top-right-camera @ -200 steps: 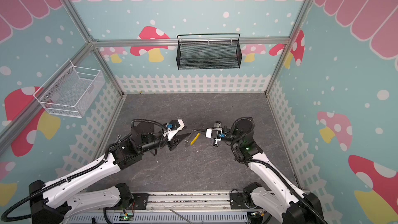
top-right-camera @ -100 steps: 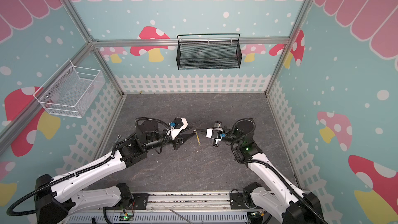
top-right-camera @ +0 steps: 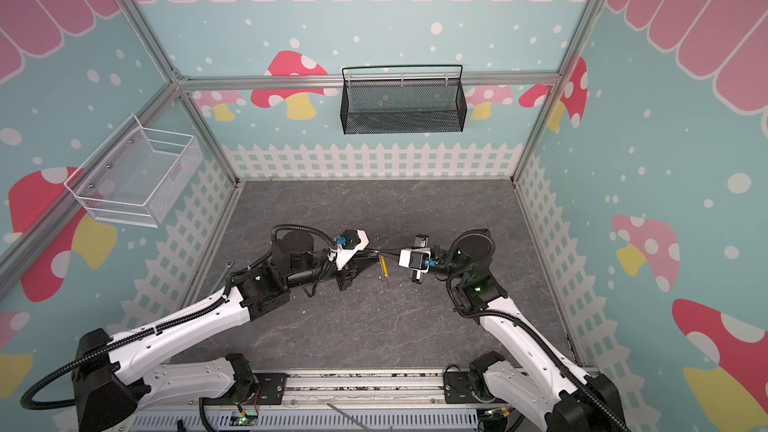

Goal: Put the keys on the keyring

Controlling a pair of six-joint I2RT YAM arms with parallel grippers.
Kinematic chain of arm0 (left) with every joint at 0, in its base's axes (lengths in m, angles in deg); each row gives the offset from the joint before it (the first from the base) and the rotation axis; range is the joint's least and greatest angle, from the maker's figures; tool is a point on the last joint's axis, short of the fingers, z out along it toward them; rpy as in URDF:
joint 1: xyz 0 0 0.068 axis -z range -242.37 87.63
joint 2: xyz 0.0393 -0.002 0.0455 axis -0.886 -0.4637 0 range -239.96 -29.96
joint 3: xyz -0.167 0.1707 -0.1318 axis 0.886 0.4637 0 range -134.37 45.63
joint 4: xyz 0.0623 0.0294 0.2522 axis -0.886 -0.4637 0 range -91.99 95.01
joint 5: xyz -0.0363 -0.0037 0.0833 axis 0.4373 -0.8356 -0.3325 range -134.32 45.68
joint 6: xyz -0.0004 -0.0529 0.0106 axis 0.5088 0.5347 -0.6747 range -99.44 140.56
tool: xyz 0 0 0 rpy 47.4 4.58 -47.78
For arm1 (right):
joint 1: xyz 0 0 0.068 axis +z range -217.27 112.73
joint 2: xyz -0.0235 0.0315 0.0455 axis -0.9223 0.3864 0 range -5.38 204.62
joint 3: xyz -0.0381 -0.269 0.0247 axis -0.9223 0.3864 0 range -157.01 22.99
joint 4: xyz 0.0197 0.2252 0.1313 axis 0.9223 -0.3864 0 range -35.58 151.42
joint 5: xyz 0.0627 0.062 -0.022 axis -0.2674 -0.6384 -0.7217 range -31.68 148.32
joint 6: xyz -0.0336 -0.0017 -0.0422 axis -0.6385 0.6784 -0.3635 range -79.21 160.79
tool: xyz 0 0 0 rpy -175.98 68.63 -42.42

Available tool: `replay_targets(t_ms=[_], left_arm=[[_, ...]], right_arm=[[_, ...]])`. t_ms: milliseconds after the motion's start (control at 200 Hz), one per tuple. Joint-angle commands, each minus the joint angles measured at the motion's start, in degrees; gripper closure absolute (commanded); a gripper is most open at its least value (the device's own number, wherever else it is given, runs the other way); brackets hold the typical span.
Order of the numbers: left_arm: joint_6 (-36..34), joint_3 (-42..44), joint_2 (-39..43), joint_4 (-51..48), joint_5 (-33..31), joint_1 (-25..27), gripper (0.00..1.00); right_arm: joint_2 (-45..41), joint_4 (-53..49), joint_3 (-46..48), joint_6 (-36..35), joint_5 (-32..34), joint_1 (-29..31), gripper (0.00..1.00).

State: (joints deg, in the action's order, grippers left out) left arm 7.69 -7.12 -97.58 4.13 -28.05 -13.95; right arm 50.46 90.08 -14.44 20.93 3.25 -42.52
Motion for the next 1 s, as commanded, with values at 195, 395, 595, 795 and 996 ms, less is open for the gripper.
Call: replay_targets(t_ms=[195, 395, 595, 795, 996], left_arm=[[-5.86, -5.23, 1.3, -9.55, -1.92, -0.34, 0.97], [-11.72, -9.13, 1.7, -18.47, -2.96, -0.26, 1.0], [-14.92, -12.73, -0.17, -24.47, -2.88, -0.26, 1.0], [-17.58, -16.2, -2.75, -28.26, -3.94, -0.26, 1.0], [-21.28, -20.2, -5.91, -34.67, -7.72, -0.44, 1.0]], right_arm=[[-1.95, -1.84, 1.48, -2.69, 2.26, -0.65, 1.0], [-1.62, -5.81, 0.72, -5.48, 4.72, -0.76, 1.0], [-1.0, -8.97, -0.25, -8.1, 5.32, -0.76, 1.0], [-0.32, -12.53, -0.63, -10.97, 6.03, -0.76, 1.0], [0.25, -16.75, -0.64, -14.0, 8.15, -0.76, 1.0]])
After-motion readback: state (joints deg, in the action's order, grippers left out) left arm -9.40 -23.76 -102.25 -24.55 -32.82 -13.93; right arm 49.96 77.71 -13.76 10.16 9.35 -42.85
